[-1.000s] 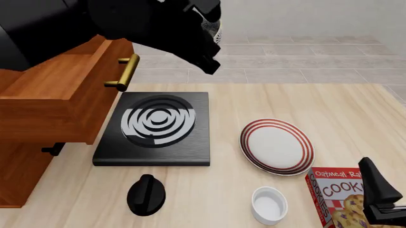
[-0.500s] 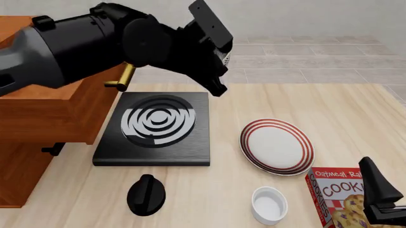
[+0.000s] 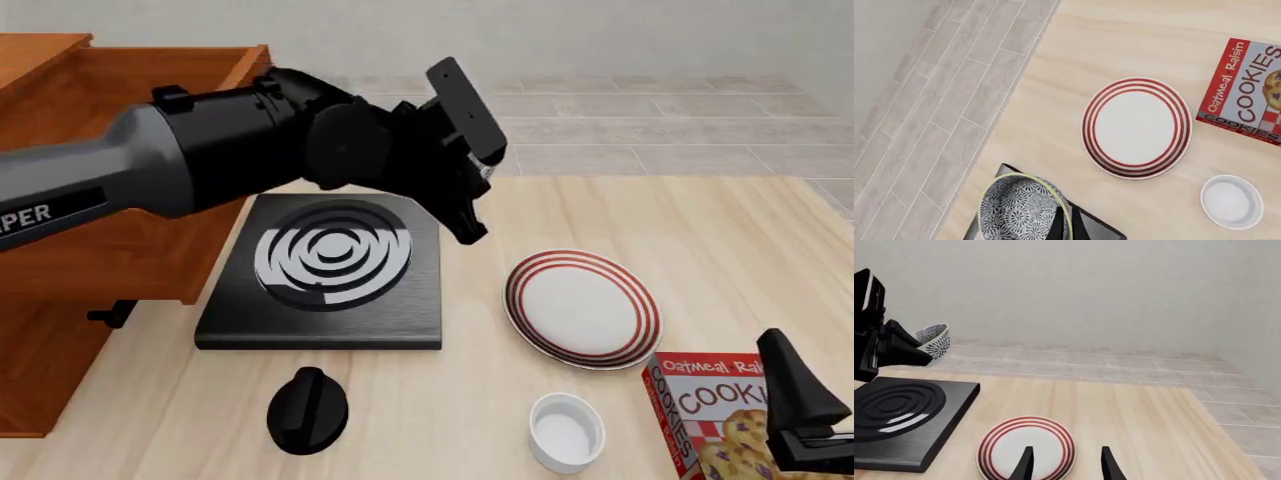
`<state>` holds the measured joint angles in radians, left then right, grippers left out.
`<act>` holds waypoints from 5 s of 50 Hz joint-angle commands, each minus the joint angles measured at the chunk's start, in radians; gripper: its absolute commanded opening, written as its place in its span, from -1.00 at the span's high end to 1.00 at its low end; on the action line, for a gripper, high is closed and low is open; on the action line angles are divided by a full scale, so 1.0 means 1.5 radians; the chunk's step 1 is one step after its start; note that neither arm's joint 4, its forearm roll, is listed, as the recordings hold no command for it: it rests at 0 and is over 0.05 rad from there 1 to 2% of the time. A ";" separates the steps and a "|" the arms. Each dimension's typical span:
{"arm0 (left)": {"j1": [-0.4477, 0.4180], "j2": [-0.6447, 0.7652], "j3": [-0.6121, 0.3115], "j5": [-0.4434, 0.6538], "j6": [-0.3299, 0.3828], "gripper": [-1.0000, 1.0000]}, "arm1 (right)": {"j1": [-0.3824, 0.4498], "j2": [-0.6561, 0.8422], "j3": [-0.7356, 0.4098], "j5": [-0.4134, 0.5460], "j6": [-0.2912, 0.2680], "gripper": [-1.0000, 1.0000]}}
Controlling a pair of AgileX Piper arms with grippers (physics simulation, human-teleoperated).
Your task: Pick the akita bowl in the top layer of the wooden cabinet and place it on the plate.
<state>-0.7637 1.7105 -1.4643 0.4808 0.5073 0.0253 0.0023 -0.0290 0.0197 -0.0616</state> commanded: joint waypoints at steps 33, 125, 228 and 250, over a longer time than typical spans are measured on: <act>-0.038 0.086 -0.022 -0.044 0.016 1.00 | 0.001 -0.001 0.001 -0.003 0.012 -1.00; -0.075 0.344 -0.255 -0.029 -0.010 1.00 | -0.006 0.000 -0.001 -0.005 0.029 -1.00; -0.128 0.558 -0.548 0.139 -0.206 1.00 | -0.010 -0.001 -0.002 -0.007 0.039 -1.00; -0.133 0.564 -0.546 0.142 -0.230 1.00 | -0.010 0.000 -0.002 -0.008 0.039 -1.00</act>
<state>-0.9596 2.5501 -2.2747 0.6893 0.1740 0.0105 0.0018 -0.0317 0.0083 -0.0029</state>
